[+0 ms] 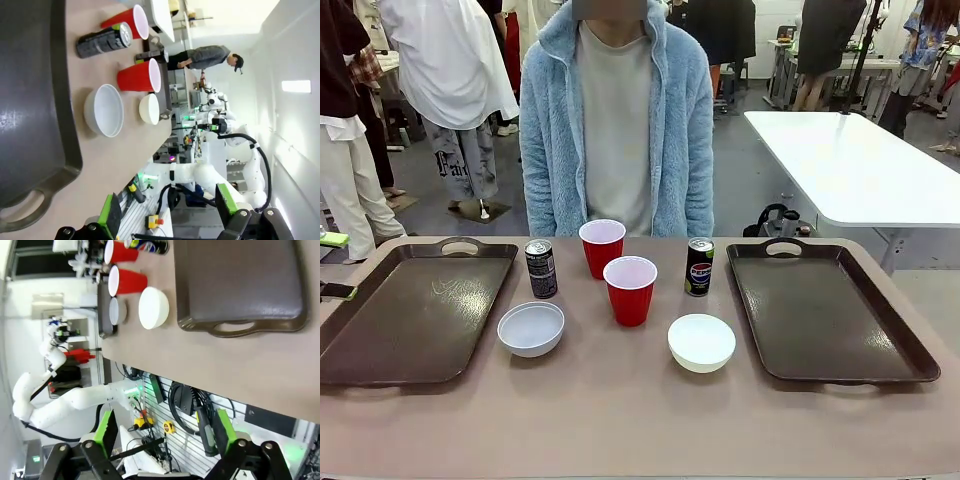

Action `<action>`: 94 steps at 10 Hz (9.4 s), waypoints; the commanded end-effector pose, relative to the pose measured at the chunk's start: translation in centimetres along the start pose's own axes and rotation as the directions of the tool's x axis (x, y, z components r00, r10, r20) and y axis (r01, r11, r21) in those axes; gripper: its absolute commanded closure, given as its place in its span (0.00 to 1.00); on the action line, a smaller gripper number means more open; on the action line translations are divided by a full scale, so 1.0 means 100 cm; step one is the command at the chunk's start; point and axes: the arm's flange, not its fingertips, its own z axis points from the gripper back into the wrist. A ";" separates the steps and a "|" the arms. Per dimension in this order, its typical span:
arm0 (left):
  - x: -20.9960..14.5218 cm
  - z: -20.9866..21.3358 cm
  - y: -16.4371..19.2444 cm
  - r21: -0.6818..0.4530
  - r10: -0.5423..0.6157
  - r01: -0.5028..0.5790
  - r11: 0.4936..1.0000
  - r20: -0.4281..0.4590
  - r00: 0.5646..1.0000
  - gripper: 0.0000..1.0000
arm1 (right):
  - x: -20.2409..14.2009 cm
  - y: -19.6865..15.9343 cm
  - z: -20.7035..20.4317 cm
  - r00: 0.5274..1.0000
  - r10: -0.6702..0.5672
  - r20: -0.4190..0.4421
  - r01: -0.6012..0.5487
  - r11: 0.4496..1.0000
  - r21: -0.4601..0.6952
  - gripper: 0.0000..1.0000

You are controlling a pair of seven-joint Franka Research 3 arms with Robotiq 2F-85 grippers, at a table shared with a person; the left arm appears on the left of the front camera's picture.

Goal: Prepare tableware on both trays.
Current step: Pick up a Picnic Bowl from the table and place it on a Handle tray.

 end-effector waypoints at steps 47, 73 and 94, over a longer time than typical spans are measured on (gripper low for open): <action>0.081 -0.345 -0.060 0.852 -0.117 0.443 0.280 -0.427 0.896 0.00 | -0.010 -0.027 0.008 0.999 -0.001 0.038 -0.001 0.998 0.059 0.00; 0.007 -0.133 -0.041 0.909 0.024 -0.037 0.416 0.029 0.999 1.00 | -0.010 -0.027 0.008 0.999 -0.001 0.038 -0.001 0.998 0.059 0.00; 0.023 -0.104 -0.070 0.917 0.000 0.074 0.392 -0.081 0.997 0.96 | -0.010 -0.027 0.008 0.999 -0.001 0.038 -0.001 0.998 0.059 0.00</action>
